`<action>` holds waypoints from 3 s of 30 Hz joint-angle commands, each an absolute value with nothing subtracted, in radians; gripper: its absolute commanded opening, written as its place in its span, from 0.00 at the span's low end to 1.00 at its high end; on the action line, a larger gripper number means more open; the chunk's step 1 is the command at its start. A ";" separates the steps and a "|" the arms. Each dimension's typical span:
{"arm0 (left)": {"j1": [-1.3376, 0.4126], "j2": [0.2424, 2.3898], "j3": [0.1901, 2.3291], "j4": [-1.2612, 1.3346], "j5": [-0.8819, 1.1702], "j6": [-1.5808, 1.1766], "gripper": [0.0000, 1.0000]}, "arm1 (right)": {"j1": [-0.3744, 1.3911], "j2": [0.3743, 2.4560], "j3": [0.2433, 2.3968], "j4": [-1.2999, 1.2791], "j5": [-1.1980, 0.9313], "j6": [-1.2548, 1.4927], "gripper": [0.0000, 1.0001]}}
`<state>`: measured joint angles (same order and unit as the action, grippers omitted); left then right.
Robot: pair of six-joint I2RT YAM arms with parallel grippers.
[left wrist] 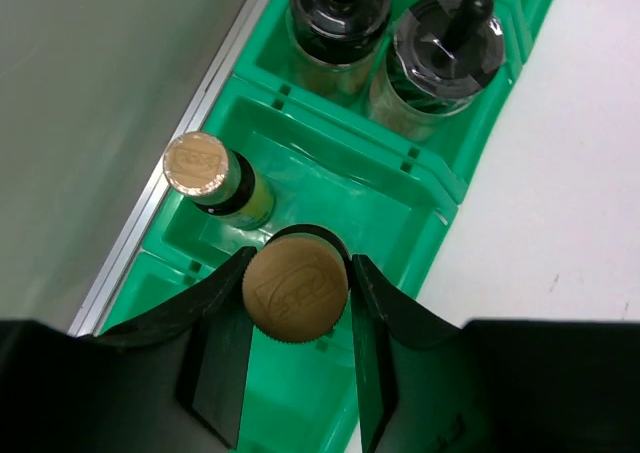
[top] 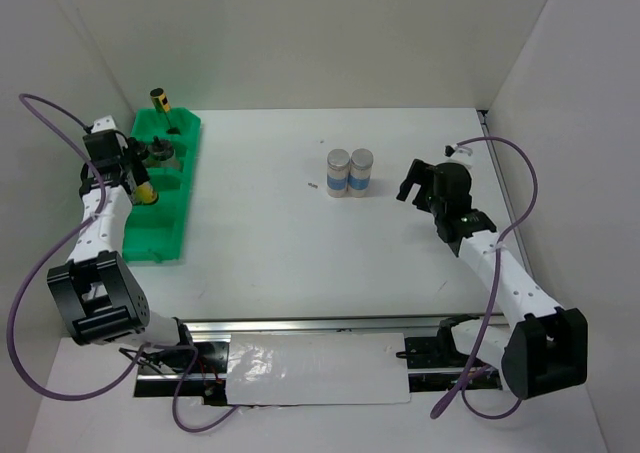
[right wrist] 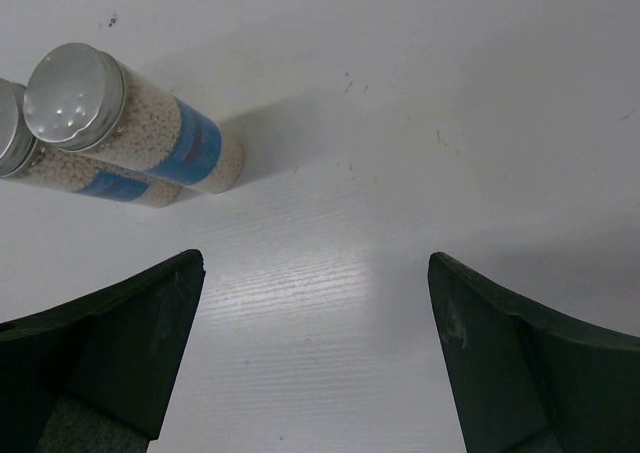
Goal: Organize the condiment bottles
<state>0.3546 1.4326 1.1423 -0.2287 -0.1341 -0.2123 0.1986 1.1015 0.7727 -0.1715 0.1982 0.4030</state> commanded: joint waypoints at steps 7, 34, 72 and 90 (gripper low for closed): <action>0.365 1.502 1.135 -0.055 -0.181 -0.209 0.36 | 0.206 1.138 0.808 -0.084 0.196 0.422 1.00; 0.365 1.470 1.127 -0.041 -0.164 -0.218 0.84 | 0.206 1.108 0.808 -0.084 0.196 0.431 1.00; -0.472 2.031 1.617 0.184 0.425 0.143 0.96 | 0.206 0.847 0.762 -0.199 0.288 0.345 1.00; -0.436 2.191 1.712 0.221 0.564 0.086 0.70 | 0.206 0.903 0.762 -0.190 0.311 0.354 1.00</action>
<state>-0.4564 2.1780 1.6814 0.1375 0.4999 0.1017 0.1986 0.8948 0.7643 -0.1959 0.2852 0.3580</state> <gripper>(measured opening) 0.737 0.999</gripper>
